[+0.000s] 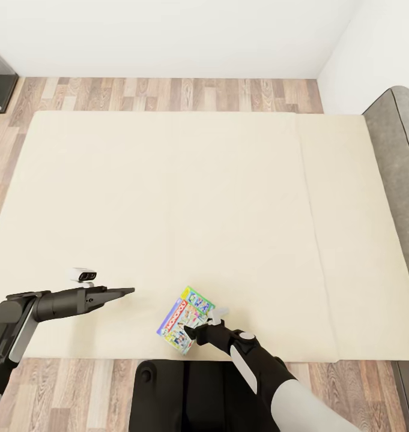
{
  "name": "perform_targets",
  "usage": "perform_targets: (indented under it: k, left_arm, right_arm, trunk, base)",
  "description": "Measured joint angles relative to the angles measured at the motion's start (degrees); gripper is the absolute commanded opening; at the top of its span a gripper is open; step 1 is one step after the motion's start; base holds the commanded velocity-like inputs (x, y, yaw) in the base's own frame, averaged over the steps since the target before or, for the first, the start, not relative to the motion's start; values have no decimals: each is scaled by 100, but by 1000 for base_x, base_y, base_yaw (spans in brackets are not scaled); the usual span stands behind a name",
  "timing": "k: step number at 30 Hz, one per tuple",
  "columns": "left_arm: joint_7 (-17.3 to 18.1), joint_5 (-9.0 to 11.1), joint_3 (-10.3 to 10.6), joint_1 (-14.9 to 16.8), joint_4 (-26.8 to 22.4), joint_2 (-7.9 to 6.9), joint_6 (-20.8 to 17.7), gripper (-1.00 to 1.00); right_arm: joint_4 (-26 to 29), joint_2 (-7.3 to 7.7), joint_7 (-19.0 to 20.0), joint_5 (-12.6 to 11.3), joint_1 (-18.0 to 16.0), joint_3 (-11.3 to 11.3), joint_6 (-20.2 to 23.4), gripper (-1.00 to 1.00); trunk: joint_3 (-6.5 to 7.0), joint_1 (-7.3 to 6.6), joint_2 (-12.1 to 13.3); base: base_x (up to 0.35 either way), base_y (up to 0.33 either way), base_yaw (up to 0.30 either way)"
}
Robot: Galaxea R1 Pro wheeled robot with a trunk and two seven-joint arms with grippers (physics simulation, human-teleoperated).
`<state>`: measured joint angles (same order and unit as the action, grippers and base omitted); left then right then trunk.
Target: Put all the toys in the child's room - the three board games (two on the bed and one on the table), the two jigsaw puzzles on the table, and the tennis ball on the table - inside the toy box on the table in the child's room.
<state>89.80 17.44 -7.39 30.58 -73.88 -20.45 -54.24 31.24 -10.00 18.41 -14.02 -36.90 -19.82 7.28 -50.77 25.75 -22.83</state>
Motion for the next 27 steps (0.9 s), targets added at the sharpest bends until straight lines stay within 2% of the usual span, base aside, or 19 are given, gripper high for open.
perform_targets:
  k: [27]
  left_arm:
    - [0,-4,0,0,3,0,0,100]
  right_arm:
    - [0,0,0,0,0,0,0,100]
  trunk:
    - [0,0,0]
  base:
    - [0,35,0]
